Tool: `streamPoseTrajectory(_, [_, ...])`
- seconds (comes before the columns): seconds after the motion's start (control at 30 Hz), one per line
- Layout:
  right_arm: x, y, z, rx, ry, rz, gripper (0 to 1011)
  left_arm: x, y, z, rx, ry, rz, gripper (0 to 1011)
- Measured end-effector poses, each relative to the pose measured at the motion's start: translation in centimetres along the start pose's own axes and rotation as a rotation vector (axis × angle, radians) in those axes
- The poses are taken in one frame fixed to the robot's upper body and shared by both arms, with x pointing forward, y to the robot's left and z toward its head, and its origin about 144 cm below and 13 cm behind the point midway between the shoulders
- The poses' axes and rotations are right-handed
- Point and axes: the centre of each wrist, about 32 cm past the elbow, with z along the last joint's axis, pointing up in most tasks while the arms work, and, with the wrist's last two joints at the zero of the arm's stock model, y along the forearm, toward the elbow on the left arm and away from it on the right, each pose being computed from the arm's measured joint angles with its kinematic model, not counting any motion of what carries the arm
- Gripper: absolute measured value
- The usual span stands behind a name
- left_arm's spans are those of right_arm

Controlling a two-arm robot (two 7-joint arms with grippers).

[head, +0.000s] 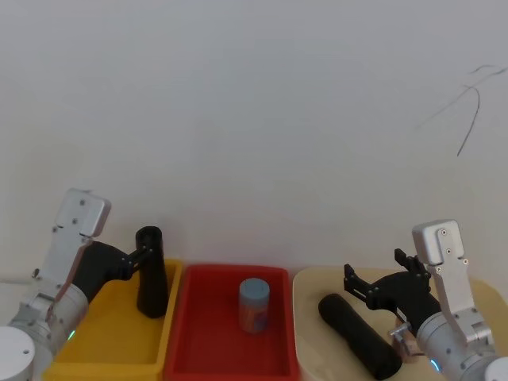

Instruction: Pick up the garbage bag with the one hand and transfer it to the other hand.

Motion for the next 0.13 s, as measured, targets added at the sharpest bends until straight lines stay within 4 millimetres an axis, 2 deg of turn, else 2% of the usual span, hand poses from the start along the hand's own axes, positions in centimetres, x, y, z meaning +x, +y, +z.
streamPoseTrajectory(0.13, [-0.03,0.0,-0.01,0.001,0.0,0.001,1000,0.0,0.0,0.0,0.0,0.0,0.0,1002])
